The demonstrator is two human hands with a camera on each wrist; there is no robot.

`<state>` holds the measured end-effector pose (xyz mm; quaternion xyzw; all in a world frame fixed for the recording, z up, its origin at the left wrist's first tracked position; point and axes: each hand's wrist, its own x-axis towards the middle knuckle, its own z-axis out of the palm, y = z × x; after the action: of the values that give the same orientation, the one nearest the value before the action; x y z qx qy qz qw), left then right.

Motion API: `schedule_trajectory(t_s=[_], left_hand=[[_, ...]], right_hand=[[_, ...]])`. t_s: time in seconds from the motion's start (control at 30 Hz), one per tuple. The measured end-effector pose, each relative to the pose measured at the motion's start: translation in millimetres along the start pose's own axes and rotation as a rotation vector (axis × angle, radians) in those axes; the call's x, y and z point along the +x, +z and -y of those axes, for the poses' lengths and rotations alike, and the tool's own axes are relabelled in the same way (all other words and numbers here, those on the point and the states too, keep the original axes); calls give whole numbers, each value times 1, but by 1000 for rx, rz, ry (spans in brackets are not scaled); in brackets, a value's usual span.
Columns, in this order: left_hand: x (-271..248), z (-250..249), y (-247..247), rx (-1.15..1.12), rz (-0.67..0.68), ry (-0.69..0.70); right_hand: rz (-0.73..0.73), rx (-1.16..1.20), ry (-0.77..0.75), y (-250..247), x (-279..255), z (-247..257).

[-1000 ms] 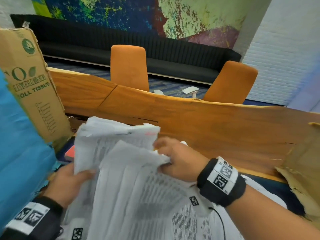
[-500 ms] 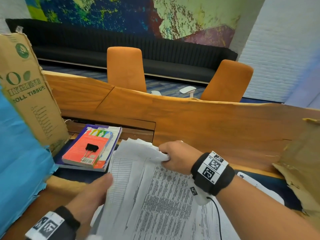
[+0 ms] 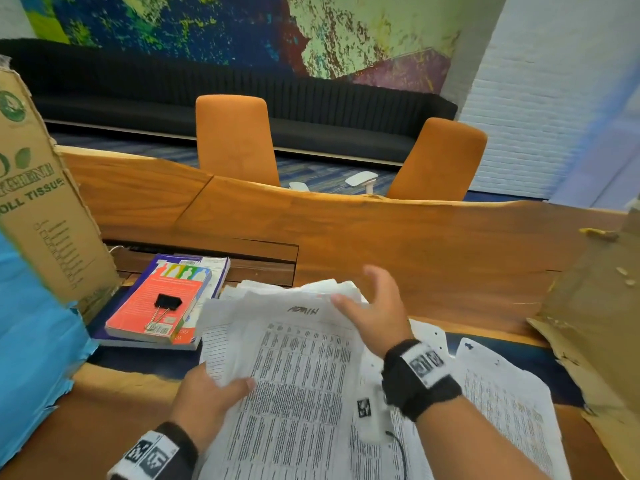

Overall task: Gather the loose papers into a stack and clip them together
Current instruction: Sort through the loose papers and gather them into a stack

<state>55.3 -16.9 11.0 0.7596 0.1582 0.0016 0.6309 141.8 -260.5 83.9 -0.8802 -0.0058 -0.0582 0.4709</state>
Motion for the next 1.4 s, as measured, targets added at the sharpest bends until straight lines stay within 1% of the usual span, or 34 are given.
schedule_trajectory(t_s=[0.03, 0.07, 0.1, 0.13, 0.17, 0.2, 0.23, 0.33, 0.4, 0.5, 0.57, 0.63, 0.7, 0.8, 0.87, 1.0, 1.07, 1.1, 1.2, 1.27, 1.33, 1.4], left_hand=[[0, 0, -2, -46, 1, -19], [0, 0, -4, -83, 10, -38], [1, 2, -4, -115, 19, -63], [2, 5, -3, -135, 30, -85], [3, 7, -2, -141, 44, -106], [4, 8, 1, -129, 58, -123], [7, 11, 4, -116, 65, -135], [16, 10, 12, -67, 75, -122], [18, 4, 17, -67, 103, -66], [15, -13, 25, -172, 142, 6], [10, -25, 26, -228, 154, 60], [7, -33, 21, -301, 159, 133], [4, -39, 11, -378, 137, 190], [4, -49, 4, -364, 163, 284], [5, -51, 12, -357, 159, 288], [8, -59, 31, -440, 41, 292], [11, -61, 34, -463, 11, 271], [13, -60, 34, -461, 4, 243], [21, -37, 36, -363, 43, 105], [25, -18, 37, -270, 56, -27], [24, -4, 35, -170, 17, -101], [21, 3, 33, -161, -52, -183]], right_hand=[[22, 181, 176, 3, -9, -18], [104, 307, 332, 9, -21, -36], [222, 363, 435, 18, -32, -49], [335, 377, 491, 27, -42, -59], [395, 394, 514, 36, -48, -63], [389, 409, 514, 44, -51, -63], [347, 420, 492, 50, -52, -61], [187, 351, 336, 49, -44, -46], [115, 336, 226, 43, -41, -34], [37, 347, 59, 37, -43, -18], [-9, 377, -18, 31, -45, -12], [-20, 422, -52, 24, -45, -15], [0, 487, -50, 16, -45, -22], [5, 567, -68, 9, -43, -33], [5, 568, -83, 10, -41, -34], [21, 592, -203, 11, -40, -21], [32, 614, -232, 10, -40, -20], [37, 618, -221, 10, -40, -23], [50, 497, -104, 14, -46, -39], [-4, 421, -20, 14, -48, -47], [-66, 465, 45, 8, -44, -47], [-113, 624, 69, -2, -38, -44]])
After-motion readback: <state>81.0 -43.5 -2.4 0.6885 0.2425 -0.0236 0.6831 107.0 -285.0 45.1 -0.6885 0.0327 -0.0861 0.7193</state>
